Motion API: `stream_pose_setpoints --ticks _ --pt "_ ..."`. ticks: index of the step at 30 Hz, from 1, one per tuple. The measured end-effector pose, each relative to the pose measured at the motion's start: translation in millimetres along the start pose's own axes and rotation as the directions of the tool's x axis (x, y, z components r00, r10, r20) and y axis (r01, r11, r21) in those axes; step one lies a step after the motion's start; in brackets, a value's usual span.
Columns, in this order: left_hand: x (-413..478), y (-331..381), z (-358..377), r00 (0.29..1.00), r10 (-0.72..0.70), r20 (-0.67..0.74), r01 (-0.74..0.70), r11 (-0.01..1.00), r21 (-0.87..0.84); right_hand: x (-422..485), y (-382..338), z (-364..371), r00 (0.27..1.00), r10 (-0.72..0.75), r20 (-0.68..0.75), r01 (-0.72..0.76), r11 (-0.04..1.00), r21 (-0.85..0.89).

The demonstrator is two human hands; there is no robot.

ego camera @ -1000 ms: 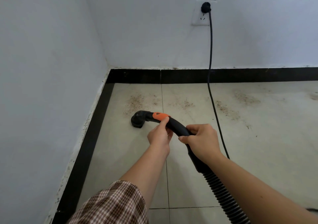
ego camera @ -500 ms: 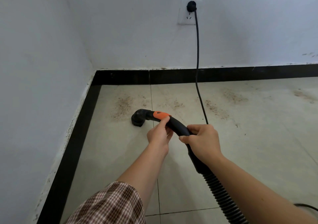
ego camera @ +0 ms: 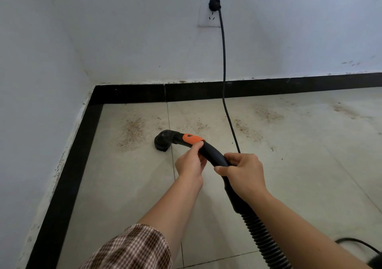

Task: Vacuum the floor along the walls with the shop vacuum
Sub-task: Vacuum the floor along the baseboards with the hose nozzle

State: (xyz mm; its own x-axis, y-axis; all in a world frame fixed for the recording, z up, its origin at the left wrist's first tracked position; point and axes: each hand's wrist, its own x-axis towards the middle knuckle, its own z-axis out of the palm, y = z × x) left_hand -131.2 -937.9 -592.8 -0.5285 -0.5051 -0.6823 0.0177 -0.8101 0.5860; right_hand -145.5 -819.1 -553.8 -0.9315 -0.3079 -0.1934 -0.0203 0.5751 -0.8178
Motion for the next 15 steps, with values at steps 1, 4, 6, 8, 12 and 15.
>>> stream_pose_setpoints --ticks 1,4,6,8,12,15 --pt "0.1 0.0 0.6 1.0 -0.001 -0.003 0.001 1.0 0.001 -0.1 0.0 0.1 1.0 0.005 -0.003 -0.005 1.0 0.002" --pt "1.9 1.1 1.3 1.0 -0.012 -0.004 0.012 1.0 0.002 -1.2 -2.9 0.1 1.0 0.012 -0.017 -0.012 1.0 0.001" --pt "1.9 2.9 1.9 1.0 -0.022 0.008 0.022 1.0 -0.002 -2.0 -5.8 -0.3 1.0 0.017 -0.015 -0.017 1.0 -0.01" --pt "1.2 5.0 1.5 0.999 -0.03 0.011 0.03 1.0 -0.008 -3.3 -9.3 -0.1 1.0 0.014 -0.017 -0.015 0.999 -0.031" --pt "-1.0 10.9 -0.3 0.998 -0.048 0.041 0.049 0.999 -0.02 -5.5 -15.8 2.7 0.998 0.011 -0.059 -0.014 0.999 -0.049" --pt "1.5 15.9 -1.4 0.996 -0.053 0.069 0.055 0.998 -0.037 -2.5 -21.2 5.8 0.997 0.008 -0.081 -0.014 0.997 -0.072"
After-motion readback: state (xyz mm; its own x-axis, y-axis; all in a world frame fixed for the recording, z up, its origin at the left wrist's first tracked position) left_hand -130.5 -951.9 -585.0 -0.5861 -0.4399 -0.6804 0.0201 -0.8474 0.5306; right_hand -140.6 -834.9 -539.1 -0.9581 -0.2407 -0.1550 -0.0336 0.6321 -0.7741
